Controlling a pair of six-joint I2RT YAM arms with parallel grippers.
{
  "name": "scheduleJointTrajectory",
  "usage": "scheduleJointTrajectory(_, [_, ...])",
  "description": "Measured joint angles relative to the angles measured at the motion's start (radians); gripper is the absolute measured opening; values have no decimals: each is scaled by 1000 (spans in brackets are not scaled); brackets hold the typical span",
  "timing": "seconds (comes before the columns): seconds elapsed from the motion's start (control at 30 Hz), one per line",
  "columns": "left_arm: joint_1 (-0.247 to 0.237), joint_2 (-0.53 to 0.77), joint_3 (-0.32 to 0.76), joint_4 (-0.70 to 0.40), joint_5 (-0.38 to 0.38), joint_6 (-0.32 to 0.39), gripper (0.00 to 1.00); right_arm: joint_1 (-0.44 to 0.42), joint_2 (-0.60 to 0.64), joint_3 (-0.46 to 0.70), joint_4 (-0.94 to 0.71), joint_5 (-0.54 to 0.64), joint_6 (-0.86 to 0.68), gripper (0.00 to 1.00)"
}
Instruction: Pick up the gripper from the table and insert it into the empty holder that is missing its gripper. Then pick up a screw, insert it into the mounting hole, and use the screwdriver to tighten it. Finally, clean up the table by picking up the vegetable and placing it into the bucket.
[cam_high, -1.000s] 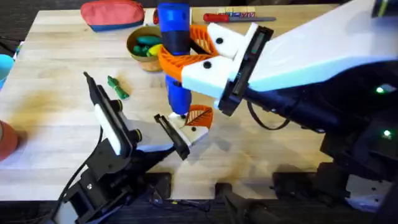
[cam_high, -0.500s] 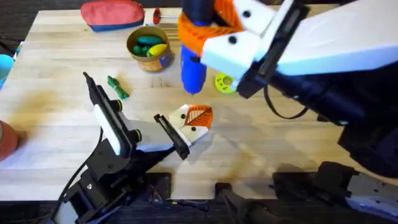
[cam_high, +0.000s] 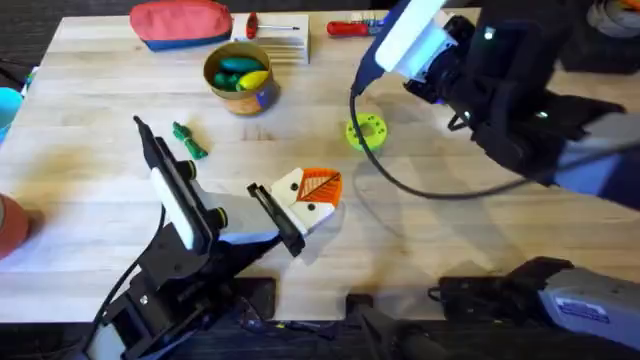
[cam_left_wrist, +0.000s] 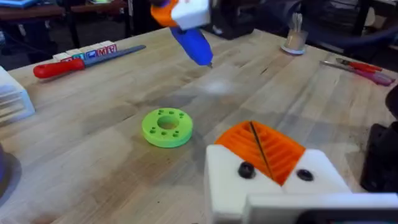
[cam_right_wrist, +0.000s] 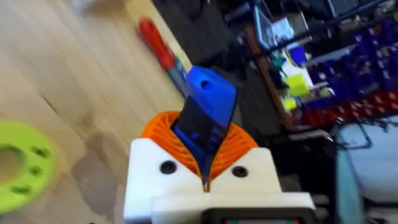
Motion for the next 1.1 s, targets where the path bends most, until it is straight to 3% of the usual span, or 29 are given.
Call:
scheduleJointTrajectory(0.13, [0,0,0,0,0,0,7,-77,129,0,64,28,-181,7])
scheduleJointTrajectory(0.33, [0,0,0,0,-1,0,7,-102,282,0,83,34,-415,7])
scheduleJointTrajectory(0.5, [0,0,0,0,-1,0,7,-101,389,0,82,26,-514,7])
scheduleJointTrajectory(0.7, [0,0,0,0,-1,0,7,-102,405,0,76,4,-549,10])
scheduleJointTrajectory(0.77, [0,0,0,0,-1,0,7,-102,405,0,59,-8,-548,188])
scheduleJointTrajectory(0.87, [0,0,0,0,-1,0,7,-102,404,0,53,-16,-534,591])
scheduleJointTrajectory(0.93, [0,0,0,0,-1,0,7,-102,404,0,58,-18,-505,639])
scheduleJointTrajectory(1.0, [0,0,0,0,-1,0,7,-102,403,1,64,-18,-475,801])
scheduleJointTrajectory(1.03, [0,0,0,0,-1,0,7,-102,400,2,73,-17,-459,930])
scheduleJointTrajectory(1.1, [0,0,0,0,-1,0,7,-102,392,7,74,-18,-432,990])
